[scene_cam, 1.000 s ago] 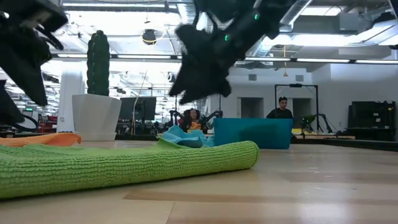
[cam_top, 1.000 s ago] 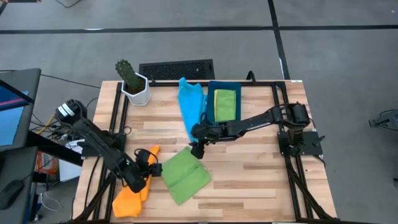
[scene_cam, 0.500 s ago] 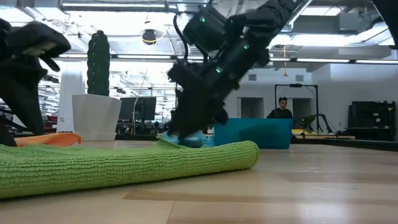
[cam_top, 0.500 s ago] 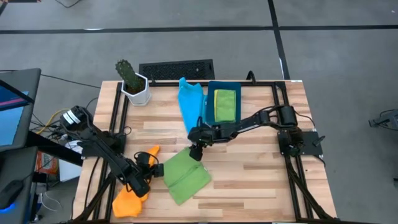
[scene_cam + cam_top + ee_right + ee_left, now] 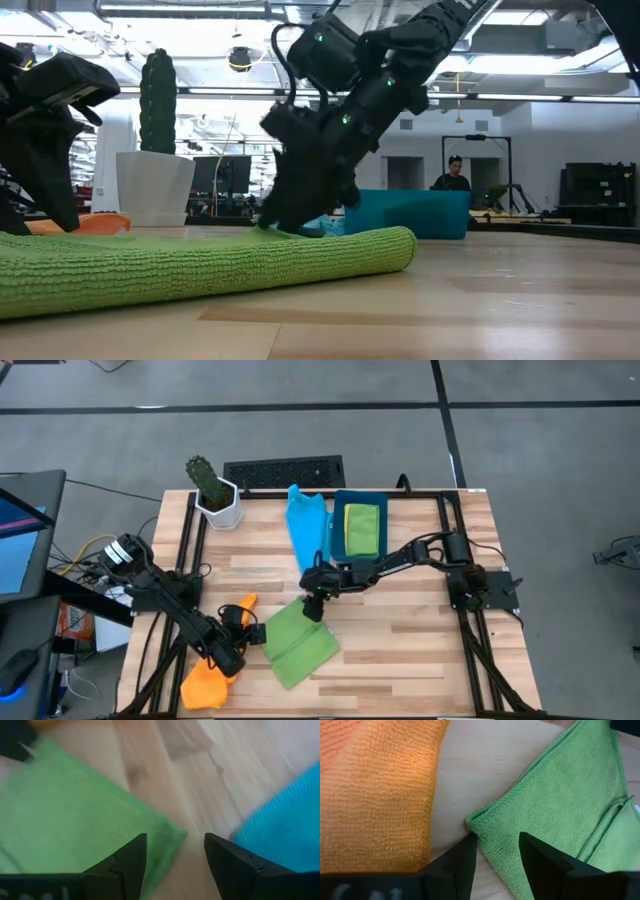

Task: Fold microfiber towels
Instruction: Fold the green towel

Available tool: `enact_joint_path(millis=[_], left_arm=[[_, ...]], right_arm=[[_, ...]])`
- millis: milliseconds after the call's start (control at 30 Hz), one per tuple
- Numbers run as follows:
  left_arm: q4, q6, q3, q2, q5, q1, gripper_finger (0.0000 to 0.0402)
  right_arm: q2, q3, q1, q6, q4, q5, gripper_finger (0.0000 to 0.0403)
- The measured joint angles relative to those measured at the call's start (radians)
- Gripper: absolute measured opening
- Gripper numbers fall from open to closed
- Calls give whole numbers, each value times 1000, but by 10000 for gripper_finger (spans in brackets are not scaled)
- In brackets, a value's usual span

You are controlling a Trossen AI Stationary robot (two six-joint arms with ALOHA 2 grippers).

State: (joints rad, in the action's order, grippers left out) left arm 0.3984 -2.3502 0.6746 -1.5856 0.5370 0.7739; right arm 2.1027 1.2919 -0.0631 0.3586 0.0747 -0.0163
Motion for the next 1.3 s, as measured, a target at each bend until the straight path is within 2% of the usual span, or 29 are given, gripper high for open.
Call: enact_joint_path(millis=[167, 333, 433, 600, 700, 867, 1000, 1300], left_arm=[[3, 29, 0, 0, -11, -14, 135], [9, 64, 0, -2, -18, -17, 102], [9, 81, -1, -3, -7, -20, 70], [18, 128, -5, -7, 29, -40, 11], [12, 162, -5, -7, 24, -54, 6], [6, 185, -5, 1, 13, -63, 2], [9, 193, -5, 29, 14, -62, 2], [5, 246, -4, 105, 46, -61, 1]], right_arm=[[30, 4, 8, -11, -32, -1, 223], [54, 12, 8, -6, -33, -4, 209], [56, 11, -1, -26, -27, -23, 169], [57, 10, 1, -41, -14, -23, 62], [46, 9, 5, -47, -2, -4, 15], [6, 3, 19, -49, 40, 24, 23], [-32, 2, 31, -72, 78, 40, 8], [-95, 3, 32, -98, 146, 28, 12]])
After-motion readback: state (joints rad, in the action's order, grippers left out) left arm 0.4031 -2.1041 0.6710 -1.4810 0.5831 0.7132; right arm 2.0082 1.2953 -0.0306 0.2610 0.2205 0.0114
